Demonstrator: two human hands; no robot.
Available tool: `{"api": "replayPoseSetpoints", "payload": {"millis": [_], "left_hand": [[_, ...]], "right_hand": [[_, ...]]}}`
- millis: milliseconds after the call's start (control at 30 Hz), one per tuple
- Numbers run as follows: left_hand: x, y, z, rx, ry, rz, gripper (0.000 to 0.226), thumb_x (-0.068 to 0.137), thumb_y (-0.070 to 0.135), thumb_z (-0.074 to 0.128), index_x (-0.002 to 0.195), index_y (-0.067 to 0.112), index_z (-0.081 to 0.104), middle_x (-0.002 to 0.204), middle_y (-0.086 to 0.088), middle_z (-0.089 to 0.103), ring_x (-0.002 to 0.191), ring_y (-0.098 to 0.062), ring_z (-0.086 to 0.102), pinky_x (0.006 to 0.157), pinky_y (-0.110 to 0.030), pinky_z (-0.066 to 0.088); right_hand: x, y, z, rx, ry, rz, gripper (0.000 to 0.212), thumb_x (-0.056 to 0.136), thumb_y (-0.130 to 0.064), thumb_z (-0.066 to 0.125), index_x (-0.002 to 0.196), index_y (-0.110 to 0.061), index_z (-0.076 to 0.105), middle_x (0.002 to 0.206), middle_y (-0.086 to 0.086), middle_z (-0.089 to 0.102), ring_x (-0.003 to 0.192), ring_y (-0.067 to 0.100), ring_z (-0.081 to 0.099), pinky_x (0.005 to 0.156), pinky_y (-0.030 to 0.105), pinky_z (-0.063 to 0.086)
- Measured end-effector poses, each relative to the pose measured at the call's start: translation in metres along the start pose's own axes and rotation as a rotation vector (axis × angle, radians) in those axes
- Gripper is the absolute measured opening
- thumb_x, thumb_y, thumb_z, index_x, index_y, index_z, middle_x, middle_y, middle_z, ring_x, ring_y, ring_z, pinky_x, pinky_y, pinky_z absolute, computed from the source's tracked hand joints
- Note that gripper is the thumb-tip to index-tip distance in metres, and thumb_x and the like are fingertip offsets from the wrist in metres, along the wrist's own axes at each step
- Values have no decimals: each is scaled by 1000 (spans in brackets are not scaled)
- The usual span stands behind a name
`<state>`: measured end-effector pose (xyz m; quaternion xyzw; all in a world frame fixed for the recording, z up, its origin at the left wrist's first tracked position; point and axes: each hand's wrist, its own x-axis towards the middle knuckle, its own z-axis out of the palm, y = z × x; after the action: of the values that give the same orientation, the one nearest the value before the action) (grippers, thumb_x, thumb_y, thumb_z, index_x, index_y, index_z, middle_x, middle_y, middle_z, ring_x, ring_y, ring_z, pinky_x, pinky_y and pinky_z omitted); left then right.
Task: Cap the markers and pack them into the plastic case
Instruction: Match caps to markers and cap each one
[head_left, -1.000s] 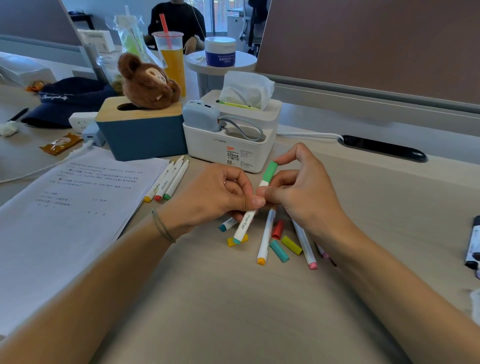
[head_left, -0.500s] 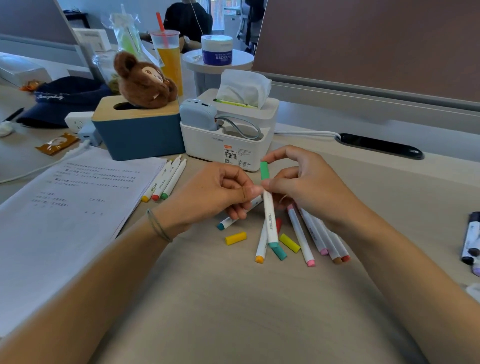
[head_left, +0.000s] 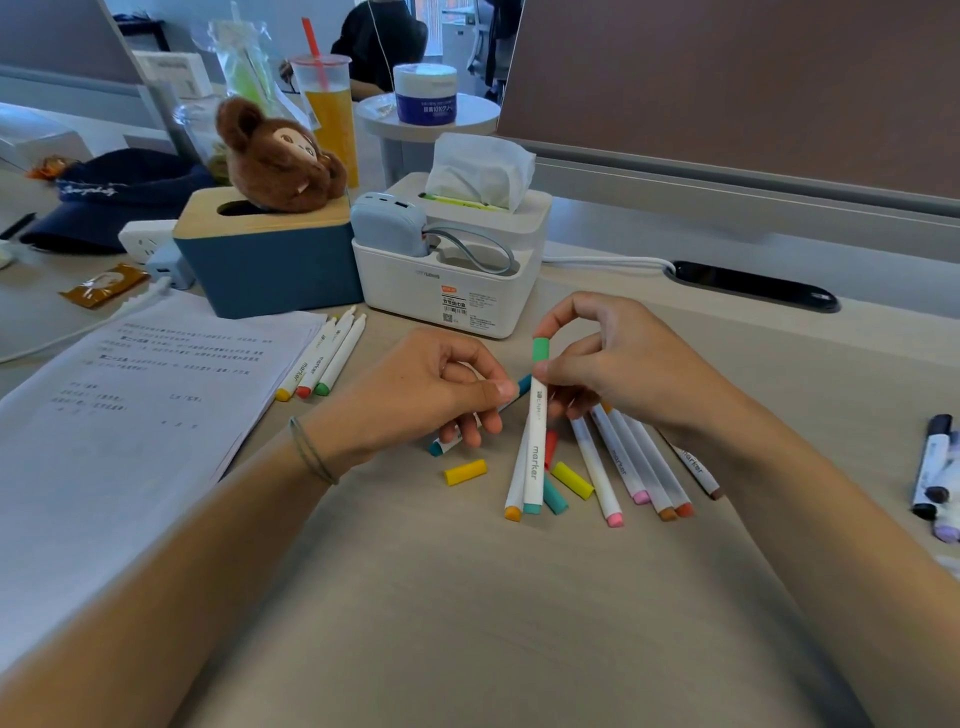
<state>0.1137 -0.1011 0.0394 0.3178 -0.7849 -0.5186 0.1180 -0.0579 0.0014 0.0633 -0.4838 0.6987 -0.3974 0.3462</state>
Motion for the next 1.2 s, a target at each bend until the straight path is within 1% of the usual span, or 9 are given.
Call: {"api": "replayPoseSetpoints", "payload": {"millis": [200, 333, 400, 533, 600, 767, 900, 1033, 1200], "left_hand": [[1, -2, -10, 125, 100, -3, 13, 95, 26, 65, 94, 15, 72, 72, -4, 76, 59, -15, 67, 55, -19, 52], [4, -11, -30, 294, 274, -47, 15, 95, 36, 66, 88, 23, 70, 66, 1, 73, 57, -11, 65, 66, -28, 58], [7, -17, -37, 388, 343, -82, 16, 93, 40, 66, 86, 26, 68, 70, 2, 71, 64, -11, 65, 67, -28, 55], [13, -29, -44, 626, 467, -160, 17, 92, 44, 67, 84, 28, 67, 82, 8, 62, 79, -12, 59, 76, -31, 53], [14, -35, -50, 692, 521, -204, 19, 91, 45, 67, 84, 27, 66, 87, 6, 62, 84, -16, 59, 80, -36, 56], [12, -43, -78, 743, 650, -321, 18, 92, 44, 64, 88, 27, 69, 89, 3, 64, 80, -19, 60, 74, -35, 56], [13, -45, -85, 726, 670, -349, 17, 94, 42, 63, 89, 27, 69, 84, 3, 61, 73, -14, 57, 67, -31, 53], [15, -48, -81, 746, 636, -356, 18, 90, 45, 67, 88, 28, 69, 94, 3, 64, 83, -18, 60, 74, -35, 56], [17, -49, -73, 822, 657, -356, 26, 83, 50, 75, 87, 25, 67, 93, 0, 68, 87, -22, 61, 74, -37, 55]], "right_hand": [[3, 4, -1, -130, 35, 7, 18, 90, -6, 73, 103, -15, 63, 73, 9, 77, 66, 22, 74, 66, 33, 64], [5, 10, 9, -161, 127, 27, 20, 85, -11, 81, 96, -17, 65, 67, 5, 76, 58, 16, 73, 58, 27, 60], [7, 14, 15, -182, 171, 20, 20, 83, -17, 84, 91, -17, 66, 64, 2, 75, 55, 14, 71, 55, 26, 57], [10, 21, 23, -310, 223, 9, 19, 80, -32, 85, 86, -25, 69, 68, -2, 74, 63, 12, 70, 68, 34, 59], [10, 21, 24, -322, 240, -4, 14, 84, -33, 82, 85, -26, 69, 69, -2, 73, 64, 11, 69, 71, 36, 59], [7, 13, 24, -279, 222, -56, 7, 91, -25, 71, 86, -29, 70, 71, -2, 73, 68, 11, 68, 75, 36, 59], [2, 7, 26, -257, 181, -90, 12, 93, -20, 68, 87, -30, 71, 68, -6, 73, 62, 5, 66, 67, 29, 58], [1, 4, 26, -239, 157, -106, 16, 95, -16, 65, 88, -29, 71, 66, -8, 72, 57, 3, 65, 50, 15, 49], [1, 2, 19, -276, 147, -100, 16, 95, -18, 66, 85, -29, 71, 67, -6, 73, 62, 5, 67, 64, 22, 54]]}}
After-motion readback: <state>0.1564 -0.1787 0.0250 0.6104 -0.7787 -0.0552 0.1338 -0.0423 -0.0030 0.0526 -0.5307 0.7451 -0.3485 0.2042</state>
